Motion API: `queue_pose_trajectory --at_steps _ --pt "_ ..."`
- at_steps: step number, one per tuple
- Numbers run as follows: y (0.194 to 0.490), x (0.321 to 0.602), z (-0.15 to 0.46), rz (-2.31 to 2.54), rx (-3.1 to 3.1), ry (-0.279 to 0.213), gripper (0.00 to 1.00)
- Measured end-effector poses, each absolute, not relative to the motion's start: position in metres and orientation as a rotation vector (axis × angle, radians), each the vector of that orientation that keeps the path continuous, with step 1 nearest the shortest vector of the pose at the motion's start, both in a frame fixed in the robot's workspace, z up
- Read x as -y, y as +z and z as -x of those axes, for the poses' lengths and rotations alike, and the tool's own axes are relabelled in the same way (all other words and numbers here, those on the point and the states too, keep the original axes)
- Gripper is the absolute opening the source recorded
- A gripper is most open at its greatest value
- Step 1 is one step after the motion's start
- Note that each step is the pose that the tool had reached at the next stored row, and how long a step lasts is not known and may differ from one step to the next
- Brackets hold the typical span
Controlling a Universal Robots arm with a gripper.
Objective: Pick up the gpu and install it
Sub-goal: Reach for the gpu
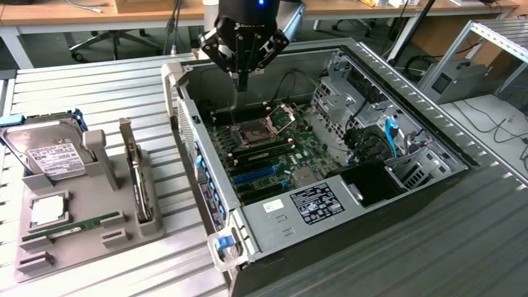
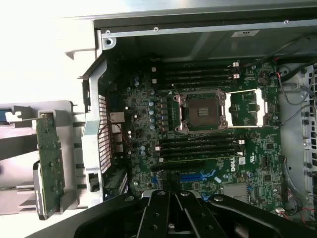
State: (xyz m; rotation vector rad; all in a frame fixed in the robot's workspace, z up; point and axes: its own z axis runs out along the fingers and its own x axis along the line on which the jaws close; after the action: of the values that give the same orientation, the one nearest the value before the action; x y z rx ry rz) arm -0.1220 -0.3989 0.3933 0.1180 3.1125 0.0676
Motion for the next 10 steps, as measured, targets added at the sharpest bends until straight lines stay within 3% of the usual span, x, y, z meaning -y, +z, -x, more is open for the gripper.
queue_pose_trajectory --at_steps 10 --pt "0.3931 0.3990 0.1293 -0.118 -3.112 0.068 0.11"
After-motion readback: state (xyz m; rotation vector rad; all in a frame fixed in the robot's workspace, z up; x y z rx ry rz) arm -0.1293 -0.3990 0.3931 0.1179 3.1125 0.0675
